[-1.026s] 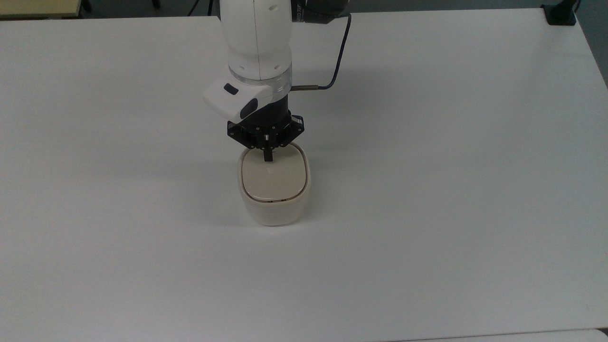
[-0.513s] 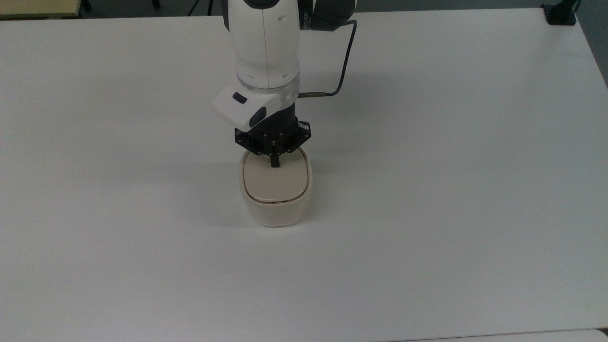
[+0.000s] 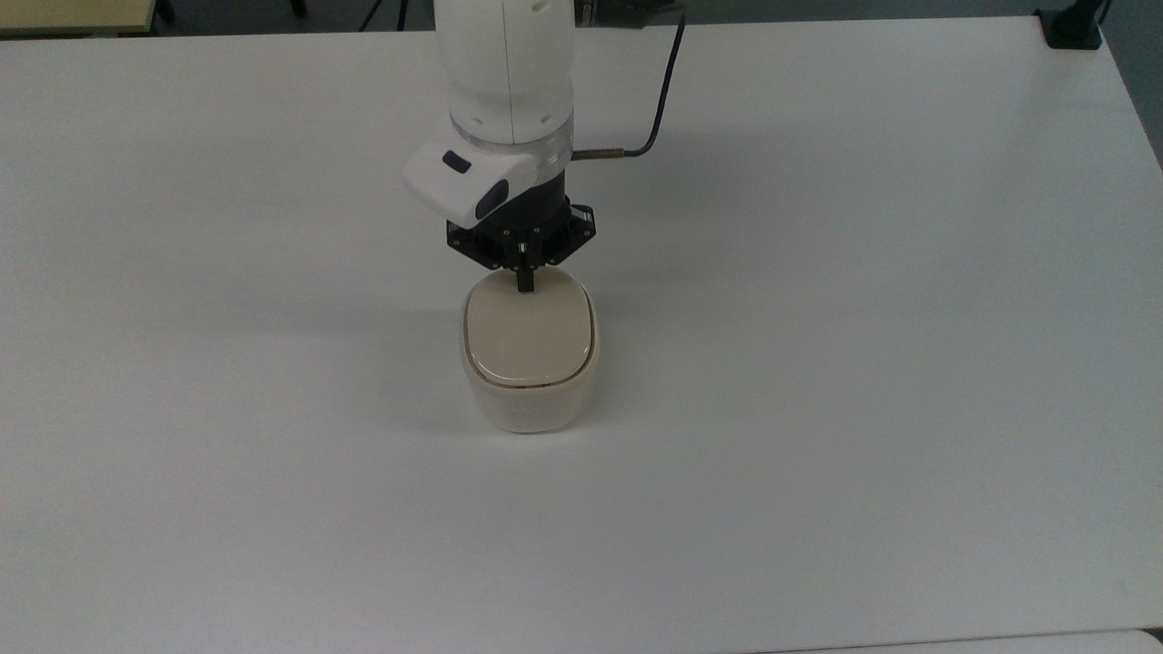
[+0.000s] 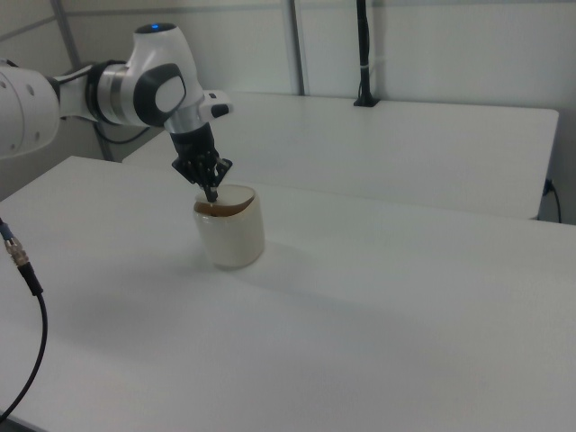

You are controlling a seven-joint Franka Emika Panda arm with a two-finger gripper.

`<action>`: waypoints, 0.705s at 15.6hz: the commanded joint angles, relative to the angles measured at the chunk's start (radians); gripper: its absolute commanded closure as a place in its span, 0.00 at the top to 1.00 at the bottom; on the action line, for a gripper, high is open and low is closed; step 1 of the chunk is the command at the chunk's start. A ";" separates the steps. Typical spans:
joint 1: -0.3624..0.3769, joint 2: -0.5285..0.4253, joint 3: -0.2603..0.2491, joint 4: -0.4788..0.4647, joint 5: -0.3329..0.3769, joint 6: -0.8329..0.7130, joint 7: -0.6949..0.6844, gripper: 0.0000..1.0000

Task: Open the trash bin
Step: 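Lift the gripper up and away from the bin as the lid opens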

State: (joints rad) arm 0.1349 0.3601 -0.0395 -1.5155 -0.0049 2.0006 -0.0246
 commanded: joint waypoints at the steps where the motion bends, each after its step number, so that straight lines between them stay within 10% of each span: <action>1: 0.008 -0.111 -0.016 -0.022 -0.006 -0.181 0.009 0.00; 8: -0.026 -0.317 -0.030 -0.081 -0.049 -0.353 0.011 0.05; 10: -0.046 -0.346 -0.030 -0.080 -0.049 -0.379 0.009 0.32; 11: -0.052 -0.357 -0.030 -0.080 -0.049 -0.385 0.009 0.62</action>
State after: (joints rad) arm 0.0934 0.0645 -0.0651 -1.5454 -0.0432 1.6333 -0.0243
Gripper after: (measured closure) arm 0.859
